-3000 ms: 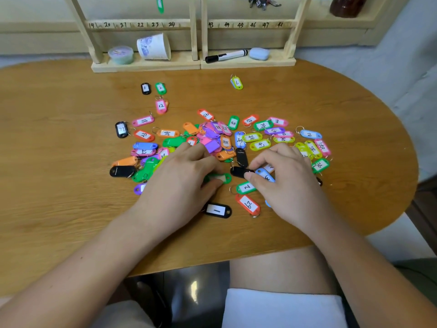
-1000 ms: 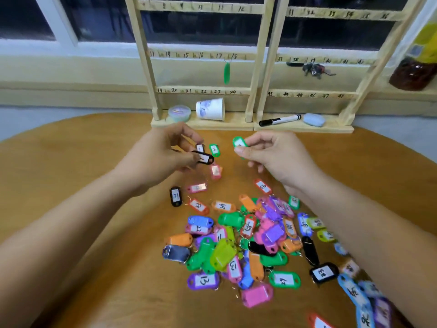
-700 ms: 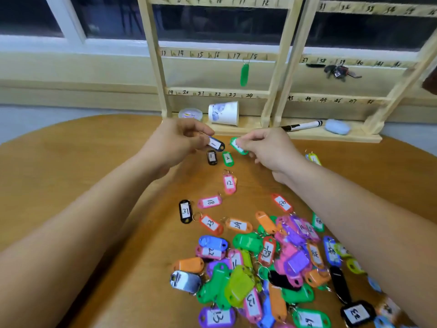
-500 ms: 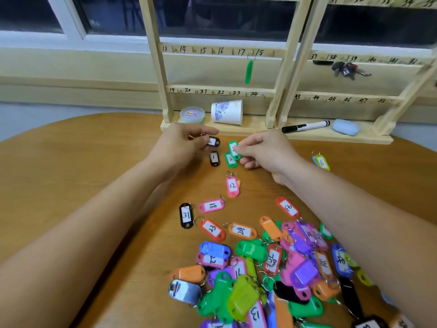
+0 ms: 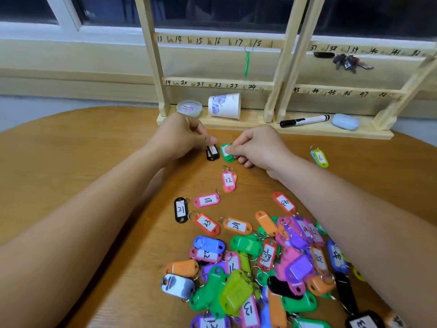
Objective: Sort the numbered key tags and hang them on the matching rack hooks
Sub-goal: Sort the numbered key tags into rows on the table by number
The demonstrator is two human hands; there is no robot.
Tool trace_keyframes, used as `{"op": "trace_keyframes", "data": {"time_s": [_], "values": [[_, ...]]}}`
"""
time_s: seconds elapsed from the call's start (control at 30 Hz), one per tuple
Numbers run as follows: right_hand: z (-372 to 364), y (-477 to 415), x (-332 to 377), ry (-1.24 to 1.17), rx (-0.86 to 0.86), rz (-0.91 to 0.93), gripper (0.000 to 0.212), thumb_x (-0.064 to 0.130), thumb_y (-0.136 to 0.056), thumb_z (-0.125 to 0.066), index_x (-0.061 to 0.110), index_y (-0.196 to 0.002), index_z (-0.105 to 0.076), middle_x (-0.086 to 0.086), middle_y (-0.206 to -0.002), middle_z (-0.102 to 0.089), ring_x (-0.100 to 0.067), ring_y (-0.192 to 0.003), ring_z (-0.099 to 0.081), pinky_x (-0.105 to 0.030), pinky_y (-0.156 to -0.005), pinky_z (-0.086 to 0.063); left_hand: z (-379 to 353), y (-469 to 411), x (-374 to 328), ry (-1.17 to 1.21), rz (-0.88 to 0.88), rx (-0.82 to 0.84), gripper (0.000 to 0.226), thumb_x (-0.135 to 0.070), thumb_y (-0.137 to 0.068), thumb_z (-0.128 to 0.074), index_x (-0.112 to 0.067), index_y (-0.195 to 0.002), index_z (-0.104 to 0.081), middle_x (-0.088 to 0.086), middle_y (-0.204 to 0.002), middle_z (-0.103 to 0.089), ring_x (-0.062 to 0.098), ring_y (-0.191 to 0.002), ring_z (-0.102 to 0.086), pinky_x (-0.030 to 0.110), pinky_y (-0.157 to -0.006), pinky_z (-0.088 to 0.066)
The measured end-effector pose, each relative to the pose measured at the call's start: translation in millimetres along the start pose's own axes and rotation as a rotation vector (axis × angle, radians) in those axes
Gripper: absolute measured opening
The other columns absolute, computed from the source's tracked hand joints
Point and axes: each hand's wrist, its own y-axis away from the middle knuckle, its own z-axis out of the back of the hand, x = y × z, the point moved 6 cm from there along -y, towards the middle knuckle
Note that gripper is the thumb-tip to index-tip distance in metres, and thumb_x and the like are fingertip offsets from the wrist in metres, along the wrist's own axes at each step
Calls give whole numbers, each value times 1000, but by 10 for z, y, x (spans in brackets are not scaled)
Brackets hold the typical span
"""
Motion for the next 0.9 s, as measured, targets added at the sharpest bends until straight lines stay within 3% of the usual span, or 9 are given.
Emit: {"op": "trace_keyframes", "data": {"time_s": [0.23, 0.43, 0.6, 0.7, 0.83, 0.9], "values": [[-18, -27, -8, 50, -14, 12, 20, 26, -83, -92, 12, -88, -77, -6, -76, -77, -10, -60, -65, -27, -62, -61, -39, -59, 44, -99, -36, 5, 21, -44, -82, -90, -25, -82, -80, -17, -71, -71, -1, -70, -59, 23, -63, -40], [-12, -23, -16, 80, -41, 32, 21, 28, -82, -92, 14, -84, -77, -6, -73, -77, -12, -58, -66, -35, -66, -63, -28, -102, 81, -163, -77, -6, 17, -45, -89, -84, -28, -88, -81, -17, -89, -76, 1, -85, -65, 21, -67, -44], [9, 28, -16, 57, -55, 65, 22, 34, -89, -86, 14, -88, -76, -1, -73, -78, -10, -60, -68, -29, -63, -62, -36, -79, 87, -212, -108, -42, 14, -41, -91, -82, -28, -87, -80, -16, -81, -71, -5, -74, -61, 12, -58, -39], [51, 102, 3, 12, -59, 83, 19, 32, -95, -80, 14, -90, -75, -3, -75, -78, -13, -64, -70, -27, -59, -59, -23, -30, 56, -213, -135, -95, 15, -41, -90, -84, -28, -88, -76, -6, -85, -73, 9, -81, -65, 23, -64, -44], [187, 337, 43, 40, -63, 151, 13, 20, -97, -73, 20, -85, -75, -2, -75, -77, -21, -66, -72, -40, -64, -62, 75, 128, 26, -87, -129, -159, 12, -40, -95, -79, -29, -94, -72, -7, -88, -70, 2, -75, -67, 24, -69, -54], [266, 556, 75, 71, -43, 201, 14, 18, -97, -71, 22, -84, -75, -1, -76, -77, -19, -69, -72, -41, -67, -60, 140, 304, 3, -59, -140, -158, 8, -37, -96, -76, -31, -93, -72, -5, -91, -73, 11, -80, -71, 37, -77, -61]]}}
